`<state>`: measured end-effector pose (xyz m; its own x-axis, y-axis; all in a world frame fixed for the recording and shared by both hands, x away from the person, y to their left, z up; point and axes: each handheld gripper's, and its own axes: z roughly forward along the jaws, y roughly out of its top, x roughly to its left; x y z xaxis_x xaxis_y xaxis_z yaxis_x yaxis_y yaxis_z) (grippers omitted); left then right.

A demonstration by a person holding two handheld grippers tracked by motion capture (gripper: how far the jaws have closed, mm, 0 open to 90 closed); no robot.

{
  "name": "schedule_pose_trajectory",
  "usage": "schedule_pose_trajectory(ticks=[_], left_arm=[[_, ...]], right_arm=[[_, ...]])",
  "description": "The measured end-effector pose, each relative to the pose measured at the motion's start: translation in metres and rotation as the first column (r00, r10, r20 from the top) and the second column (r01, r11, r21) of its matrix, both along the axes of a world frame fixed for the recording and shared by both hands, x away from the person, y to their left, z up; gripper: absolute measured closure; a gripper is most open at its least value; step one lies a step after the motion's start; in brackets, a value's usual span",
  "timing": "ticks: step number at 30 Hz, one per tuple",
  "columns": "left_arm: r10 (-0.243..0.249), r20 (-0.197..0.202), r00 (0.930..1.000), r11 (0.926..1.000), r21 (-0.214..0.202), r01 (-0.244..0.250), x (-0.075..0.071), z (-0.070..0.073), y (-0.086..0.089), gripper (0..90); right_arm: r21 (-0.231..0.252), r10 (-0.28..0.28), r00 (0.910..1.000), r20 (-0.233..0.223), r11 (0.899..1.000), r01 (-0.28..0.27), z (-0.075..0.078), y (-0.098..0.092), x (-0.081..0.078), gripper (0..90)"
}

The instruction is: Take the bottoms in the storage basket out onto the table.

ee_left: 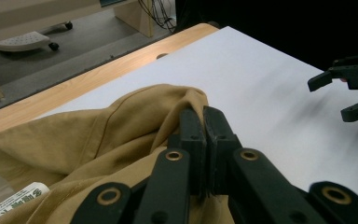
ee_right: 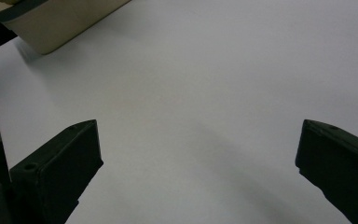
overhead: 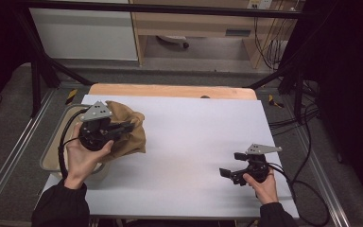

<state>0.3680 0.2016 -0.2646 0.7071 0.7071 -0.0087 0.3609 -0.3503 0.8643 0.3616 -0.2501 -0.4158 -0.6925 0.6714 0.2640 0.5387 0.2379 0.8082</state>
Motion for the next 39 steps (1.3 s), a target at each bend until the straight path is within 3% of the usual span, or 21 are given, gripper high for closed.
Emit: schedule_pose_trajectory(ticks=[39], left_arm=[[-0.096, -0.025, 0.9951, 0.9954, -0.004, 0.096, 0.009, -0.013, -0.049, 86.9]], right_arm=[[0.005, -0.003, 1.0000, 0.000, 1.000, 0.003, 0.001, 0.000, 0.000, 0.6]])
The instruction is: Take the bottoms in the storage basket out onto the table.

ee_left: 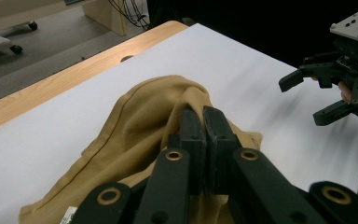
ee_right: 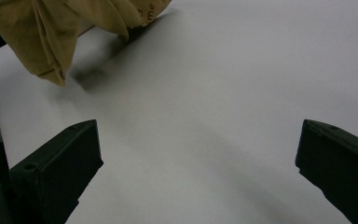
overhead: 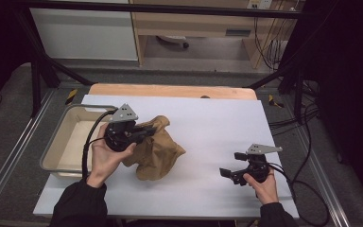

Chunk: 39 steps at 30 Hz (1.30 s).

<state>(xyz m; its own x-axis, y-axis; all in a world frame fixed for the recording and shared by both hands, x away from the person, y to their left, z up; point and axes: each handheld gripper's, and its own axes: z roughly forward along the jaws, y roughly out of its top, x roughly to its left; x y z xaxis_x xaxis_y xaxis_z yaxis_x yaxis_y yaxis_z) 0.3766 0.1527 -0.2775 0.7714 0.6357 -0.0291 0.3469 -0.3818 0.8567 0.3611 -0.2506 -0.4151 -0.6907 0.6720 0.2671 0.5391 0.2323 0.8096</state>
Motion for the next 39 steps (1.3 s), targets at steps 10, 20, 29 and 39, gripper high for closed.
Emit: schedule_pose_trajectory(ticks=[10, 20, 29, 39], left_arm=[[-0.011, -0.010, 0.9999, 0.9999, -0.001, 0.011, 0.004, -0.005, -0.011, 86.8], [-0.015, -0.026, 0.9995, 0.9999, -0.004, 0.015, 0.012, -0.010, -0.023, 86.8], [-0.015, -0.041, 0.9991, 0.9999, -0.002, 0.015, 0.020, -0.020, -0.033, 86.7], [-0.023, -0.042, 0.9989, 0.9996, 0.019, 0.023, 0.025, -0.030, -0.045, 86.6]], right_arm=[[0.000, 0.000, 1.0000, 0.000, 1.000, 0.000, 0.000, 0.000, 0.000, 0.6], [-0.003, -0.002, 1.0000, -0.001, 1.000, 0.002, 0.000, 0.000, 0.000, 0.6], [-0.002, -0.001, 1.0000, 0.000, 1.000, 0.001, 0.000, 0.000, 0.000, 0.6], [-0.001, -0.002, 1.0000, 0.000, 1.000, 0.002, 0.000, 0.000, 0.000, 0.6]])
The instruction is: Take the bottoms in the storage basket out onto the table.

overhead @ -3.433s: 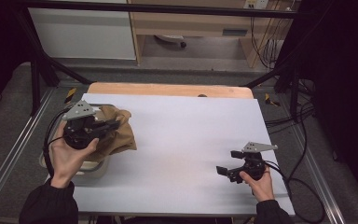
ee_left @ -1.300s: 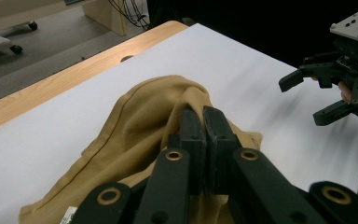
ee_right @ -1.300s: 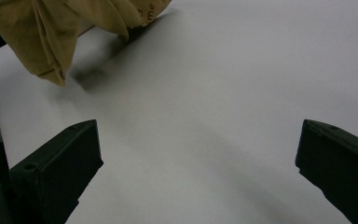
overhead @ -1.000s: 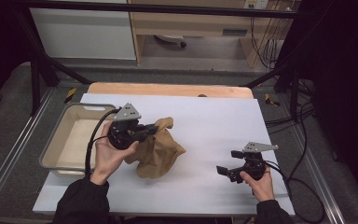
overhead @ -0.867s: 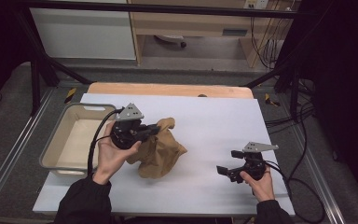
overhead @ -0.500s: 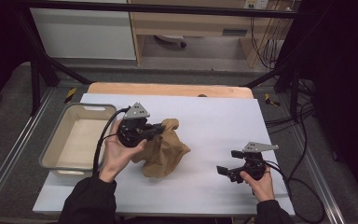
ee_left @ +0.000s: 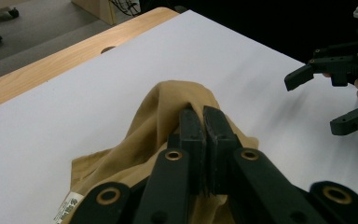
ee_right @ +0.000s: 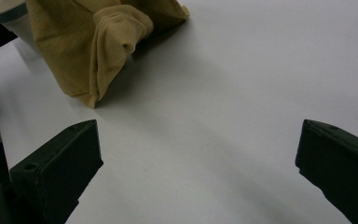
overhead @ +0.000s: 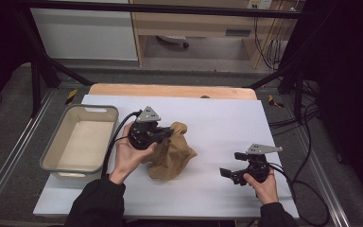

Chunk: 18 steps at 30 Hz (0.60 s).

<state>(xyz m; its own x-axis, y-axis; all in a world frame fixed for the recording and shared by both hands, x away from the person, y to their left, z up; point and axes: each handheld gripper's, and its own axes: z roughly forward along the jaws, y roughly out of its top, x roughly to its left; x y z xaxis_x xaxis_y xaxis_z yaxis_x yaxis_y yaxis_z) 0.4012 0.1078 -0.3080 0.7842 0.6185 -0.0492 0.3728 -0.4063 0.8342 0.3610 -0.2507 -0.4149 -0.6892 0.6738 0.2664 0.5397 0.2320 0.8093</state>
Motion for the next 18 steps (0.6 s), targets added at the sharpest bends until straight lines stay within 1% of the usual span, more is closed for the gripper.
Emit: schedule_pose_trajectory(ticks=[8, 18], left_arm=[[-0.003, -0.010, 0.9999, 1.0000, 0.004, 0.003, 0.005, -0.008, -0.007, 86.4], [-0.007, -0.010, 0.9999, 0.9999, 0.012, 0.007, 0.008, -0.019, -0.016, 86.1]], right_arm=[[-0.002, 0.000, 1.0000, 0.001, 1.000, 0.000, 0.000, 0.000, 0.000, 0.6], [0.000, 0.001, 1.0000, 0.002, 1.000, -0.001, 0.000, 0.000, 0.000, 0.6]])
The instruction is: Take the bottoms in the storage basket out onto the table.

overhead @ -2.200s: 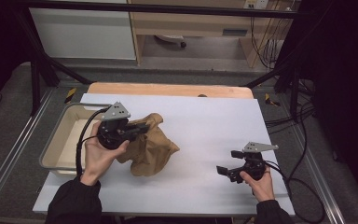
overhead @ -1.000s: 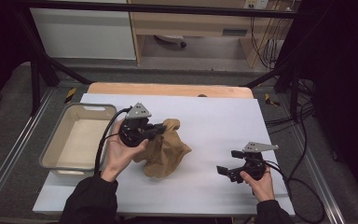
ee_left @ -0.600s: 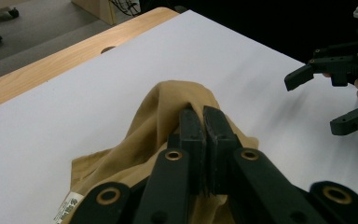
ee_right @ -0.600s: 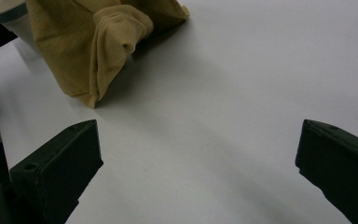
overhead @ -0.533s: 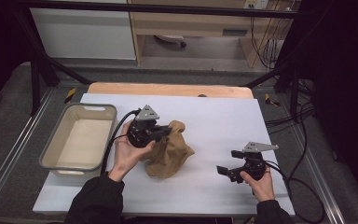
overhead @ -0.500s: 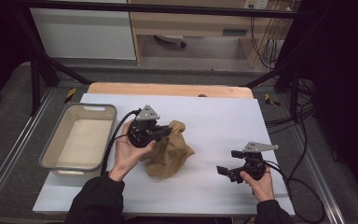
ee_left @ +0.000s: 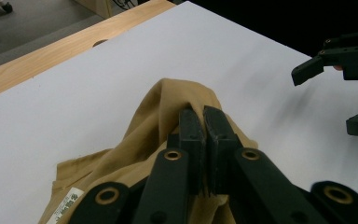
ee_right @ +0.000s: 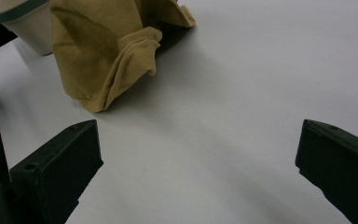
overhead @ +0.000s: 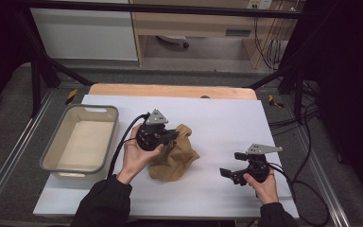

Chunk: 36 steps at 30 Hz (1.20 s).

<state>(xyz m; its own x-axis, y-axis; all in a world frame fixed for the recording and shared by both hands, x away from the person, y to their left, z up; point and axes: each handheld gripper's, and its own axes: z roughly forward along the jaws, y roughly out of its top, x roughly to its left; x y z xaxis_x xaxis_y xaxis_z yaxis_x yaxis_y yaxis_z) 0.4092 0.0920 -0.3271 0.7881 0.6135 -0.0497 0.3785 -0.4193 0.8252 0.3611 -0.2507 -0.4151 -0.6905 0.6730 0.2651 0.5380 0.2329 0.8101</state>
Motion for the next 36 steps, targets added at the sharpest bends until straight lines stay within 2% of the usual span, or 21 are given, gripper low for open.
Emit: schedule_pose_trajectory(ticks=[10, 27, 36], left_arm=[[-0.011, -0.001, 0.9999, 0.9999, 0.011, 0.011, 0.000, -0.011, -0.007, 85.7], [-0.015, -0.034, 0.9993, 0.9995, 0.028, 0.016, 0.003, -0.034, -0.012, 83.7], [-0.013, -0.038, 0.9992, 0.9988, 0.047, 0.014, 0.003, -0.035, -0.012, 73.2]], right_arm=[[-0.002, 0.000, 1.0000, -0.002, 1.000, 0.000, 0.000, 0.000, 0.000, 0.6], [-0.003, 0.001, 1.0000, 0.000, 1.000, -0.001, 0.000, 0.000, 0.000, 0.6], [-0.001, 0.001, 1.0000, 0.001, 1.000, -0.001, 0.000, 0.000, 0.000, 0.6]])
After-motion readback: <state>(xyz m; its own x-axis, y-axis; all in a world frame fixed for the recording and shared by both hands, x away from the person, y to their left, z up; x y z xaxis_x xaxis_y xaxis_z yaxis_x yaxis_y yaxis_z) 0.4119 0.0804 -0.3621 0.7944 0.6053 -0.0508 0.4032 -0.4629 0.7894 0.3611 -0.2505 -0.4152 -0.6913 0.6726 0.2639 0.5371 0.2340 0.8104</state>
